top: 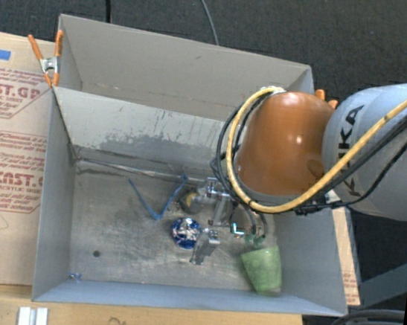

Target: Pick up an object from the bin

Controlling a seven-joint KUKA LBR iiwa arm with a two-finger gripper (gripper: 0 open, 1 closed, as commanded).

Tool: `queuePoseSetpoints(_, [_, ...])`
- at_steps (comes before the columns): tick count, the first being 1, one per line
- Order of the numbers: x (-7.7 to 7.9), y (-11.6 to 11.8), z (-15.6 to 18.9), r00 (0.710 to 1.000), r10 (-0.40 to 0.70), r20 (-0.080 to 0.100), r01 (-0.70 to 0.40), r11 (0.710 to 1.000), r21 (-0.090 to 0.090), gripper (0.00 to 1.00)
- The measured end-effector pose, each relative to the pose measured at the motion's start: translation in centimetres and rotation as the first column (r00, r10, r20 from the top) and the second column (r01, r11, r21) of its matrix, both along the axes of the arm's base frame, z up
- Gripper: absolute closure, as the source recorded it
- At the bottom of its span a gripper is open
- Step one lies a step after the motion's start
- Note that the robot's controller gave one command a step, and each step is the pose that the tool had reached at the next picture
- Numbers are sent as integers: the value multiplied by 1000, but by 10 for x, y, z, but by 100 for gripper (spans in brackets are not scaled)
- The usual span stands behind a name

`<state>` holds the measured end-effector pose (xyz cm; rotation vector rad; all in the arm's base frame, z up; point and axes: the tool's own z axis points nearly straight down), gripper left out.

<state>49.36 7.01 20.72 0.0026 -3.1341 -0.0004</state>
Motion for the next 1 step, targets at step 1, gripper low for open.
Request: queuePoseSetpoints(1, [45,-12,-81,991,132,4,-132,991,0,0])
